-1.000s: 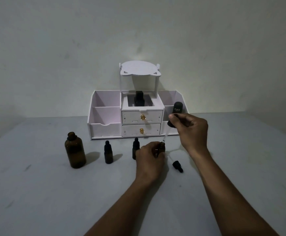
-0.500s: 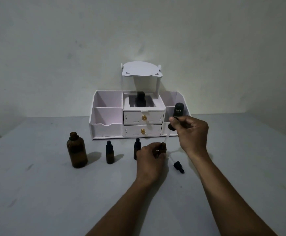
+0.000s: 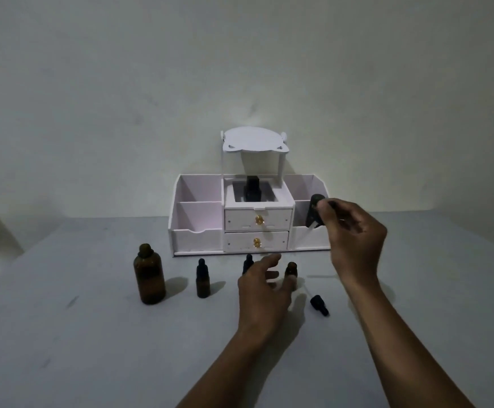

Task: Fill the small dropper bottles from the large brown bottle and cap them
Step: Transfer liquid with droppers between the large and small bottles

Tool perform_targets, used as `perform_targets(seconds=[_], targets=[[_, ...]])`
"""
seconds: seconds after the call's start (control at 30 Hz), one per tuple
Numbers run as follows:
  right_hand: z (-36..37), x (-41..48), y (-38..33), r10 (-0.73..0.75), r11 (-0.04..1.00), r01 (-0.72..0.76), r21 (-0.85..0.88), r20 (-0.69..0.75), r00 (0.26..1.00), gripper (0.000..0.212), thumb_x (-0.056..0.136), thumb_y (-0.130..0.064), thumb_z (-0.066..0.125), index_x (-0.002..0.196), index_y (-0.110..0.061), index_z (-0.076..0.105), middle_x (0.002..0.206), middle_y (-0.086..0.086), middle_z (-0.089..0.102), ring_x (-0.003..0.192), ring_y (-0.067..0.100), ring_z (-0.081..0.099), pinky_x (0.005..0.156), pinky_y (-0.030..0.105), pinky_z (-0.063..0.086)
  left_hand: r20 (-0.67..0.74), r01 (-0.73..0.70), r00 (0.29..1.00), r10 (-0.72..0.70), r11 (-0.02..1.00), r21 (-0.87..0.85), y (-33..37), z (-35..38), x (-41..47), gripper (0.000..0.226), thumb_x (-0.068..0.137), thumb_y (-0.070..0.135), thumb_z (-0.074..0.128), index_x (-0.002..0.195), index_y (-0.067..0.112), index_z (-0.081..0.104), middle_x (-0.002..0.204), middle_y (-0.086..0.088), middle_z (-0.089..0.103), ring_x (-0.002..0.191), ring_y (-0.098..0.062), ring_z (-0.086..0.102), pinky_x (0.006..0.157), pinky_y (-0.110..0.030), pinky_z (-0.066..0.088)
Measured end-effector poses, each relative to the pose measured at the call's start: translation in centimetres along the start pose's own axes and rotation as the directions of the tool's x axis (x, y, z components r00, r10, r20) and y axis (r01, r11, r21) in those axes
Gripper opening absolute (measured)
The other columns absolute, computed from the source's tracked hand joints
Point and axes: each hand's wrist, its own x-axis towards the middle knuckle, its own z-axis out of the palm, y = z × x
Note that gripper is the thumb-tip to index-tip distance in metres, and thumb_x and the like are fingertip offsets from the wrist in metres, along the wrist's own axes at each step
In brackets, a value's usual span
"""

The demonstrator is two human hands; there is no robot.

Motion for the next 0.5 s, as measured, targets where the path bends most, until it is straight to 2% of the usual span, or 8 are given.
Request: perform_targets(seconds=[0.07, 0.1, 0.2, 0.27, 0.33, 0.37, 0.43, 0.5], targets=[[0.0, 0.2, -1.3, -0.002, 0.997, 0.004, 0.08, -0.019, 1.0, 0.009, 0.085, -0.018, 0.075, 0.095, -0.017, 0.074, 0.083, -0.011, 0.073, 0.078, -0.002, 0.07, 0.071, 0.013, 0.055, -0.063, -0.13, 0.99, 0.128, 0.991, -0.017, 0.9, -1.9, -0.5, 0.047, 0.086, 0.023, 0.075, 0.13, 0.03, 0.059, 0.126, 0.014, 0.061, 0.099, 0.004, 0.06, 0.071, -0.004, 0.048], [0.3, 0.2, -2.0, 0.005, 0.992, -0.003, 0.125, -0.013, 1.0, 0.008, 0.085, -0.017, 0.075, 0.092, -0.022, 0.074, 0.081, -0.014, 0.073, 0.077, 0.001, 0.071, 0.071, 0.018, 0.057, -0.116, -0.201, 0.974, 0.197, 0.979, -0.023, 1.4, -3.2, -0.8, 0.043, 0.086, 0.022, 0.074, 0.126, 0.031, 0.061, 0.12, 0.017, 0.062, 0.096, 0.007, 0.061, 0.069, -0.004, 0.048], [2.1, 0.1, -4.3, 0.059, 0.968, -0.072, 0.242, 0.06, 0.996, 0.011, 0.082, -0.019, 0.078, 0.085, -0.029, 0.075, 0.078, -0.011, 0.077, 0.077, 0.012, 0.074, 0.073, 0.033, 0.061, -0.317, -0.361, 0.884, 0.343, 0.933, 0.002, 2.6, -8.2, -1.2, 0.033, 0.086, 0.015, 0.073, 0.117, 0.023, 0.066, 0.106, 0.014, 0.066, 0.088, 0.0, 0.065, 0.065, -0.011, 0.052], [4.2, -0.2, -5.7, 0.059, 0.951, -0.09, 0.295, 0.113, 0.992, 0.009, 0.081, -0.018, 0.079, 0.087, -0.024, 0.077, 0.081, -0.007, 0.078, 0.079, 0.016, 0.075, 0.078, 0.036, 0.061, -0.48, -0.408, 0.795, 0.371, 0.912, 0.028, 2.6, -12.1, -0.9, 0.028, 0.086, 0.008, 0.073, 0.112, 0.016, 0.068, 0.097, 0.008, 0.069, 0.079, -0.007, 0.067, 0.061, -0.014, 0.053], [6.5, -0.9, -7.0, 0.067, 0.93, -0.118, 0.348, 0.154, 0.986, 0.01, 0.08, -0.016, 0.079, 0.089, -0.019, 0.077, 0.079, -0.01, 0.077, 0.078, 0.012, 0.074, 0.077, 0.031, 0.061, -0.598, -0.398, 0.722, 0.348, 0.916, 0.052, 1.7, -15.9, -0.3, 0.025, 0.086, 0.005, 0.072, 0.108, 0.016, 0.069, 0.093, 0.008, 0.07, 0.075, -0.008, 0.067, 0.063, -0.022, 0.055], [7.7, -1.3, -7.6, 0.077, 0.914, -0.14, 0.38, 0.177, 0.981, 0.011, 0.08, -0.014, 0.079, 0.09, -0.017, 0.077, 0.076, -0.012, 0.077, 0.075, 0.009, 0.074, 0.074, 0.026, 0.06, -0.629, -0.367, 0.708, 0.322, 0.928, 0.063, 1.0, -17.7, 0.1, 0.027, 0.085, 0.005, 0.072, 0.108, 0.019, 0.068, 0.093, 0.01, 0.069, 0.076, -0.005, 0.067, 0.065, -0.025, 0.056], [9.9, -2.2, -8.6, 0.101, 0.879, -0.194, 0.436, 0.228, 0.968, 0.011, 0.079, -0.013, 0.079, 0.09, -0.014, 0.077, 0.075, -0.008, 0.077, 0.072, 0.009, 0.075, 0.07, 0.021, 0.058, -0.631, -0.276, 0.734, 0.251, 0.959, 0.06, -1.3, -20.6, 0.9, 0.033, 0.084, 0.005, 0.073, 0.109, 0.024, 0.066, 0.096, 0.013, 0.067, 0.08, 0.001, 0.066, 0.07, -0.03, 0.058], [11.7, -3.0, -9.1, 0.124, 0.855, -0.238, 0.461, 0.264, 0.957, 0.01, 0.079, -0.013, 0.08, 0.089, -0.014, 0.077, 0.078, -0.001, 0.078, 0.075, 0.016, 0.076, 0.071, 0.025, 0.06, -0.56, -0.193, 0.811, 0.172, 0.981, 0.022, -3.9, -22.5, 1.4, 0.036, 0.081, 0.013, 0.076, 0.113, 0.025, 0.066, 0.102, 0.01, 0.068, 0.086, 0.002, 0.066, 0.075, -0.036, 0.059]])
